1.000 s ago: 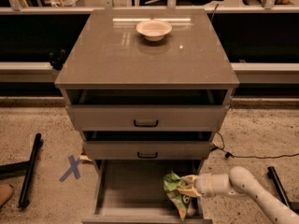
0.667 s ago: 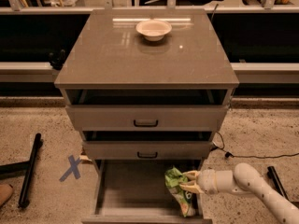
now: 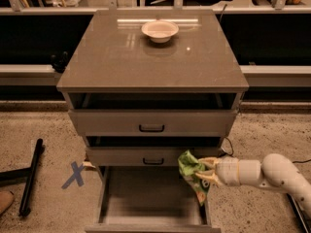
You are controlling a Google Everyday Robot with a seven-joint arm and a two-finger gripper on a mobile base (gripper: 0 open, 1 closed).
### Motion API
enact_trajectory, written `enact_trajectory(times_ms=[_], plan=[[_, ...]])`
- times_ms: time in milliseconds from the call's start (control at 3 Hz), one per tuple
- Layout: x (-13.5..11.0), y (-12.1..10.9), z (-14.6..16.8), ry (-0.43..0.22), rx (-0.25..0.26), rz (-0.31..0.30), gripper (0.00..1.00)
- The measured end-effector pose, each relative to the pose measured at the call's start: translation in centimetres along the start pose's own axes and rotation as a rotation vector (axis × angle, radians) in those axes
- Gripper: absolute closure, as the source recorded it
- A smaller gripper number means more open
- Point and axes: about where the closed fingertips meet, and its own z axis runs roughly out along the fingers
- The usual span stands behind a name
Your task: Pick green rice chip bag from bottom drawer and place on counter
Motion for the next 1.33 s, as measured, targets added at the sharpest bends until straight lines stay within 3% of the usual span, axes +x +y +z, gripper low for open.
enact_trajectory(times_ms=[333, 667, 1000, 1333], plan=[[-6.8, -2.4, -4.6, 0.038, 0.081, -0.114, 1.0], [-6.8, -2.4, -4.6, 0.038, 0.081, -0.114, 1.0], [-9.6, -3.8, -8.3, 0.047, 0.144, -0.17, 1.0], [-15.0, -5.7, -14.2, 0.044, 0.235, -0.27, 1.0]])
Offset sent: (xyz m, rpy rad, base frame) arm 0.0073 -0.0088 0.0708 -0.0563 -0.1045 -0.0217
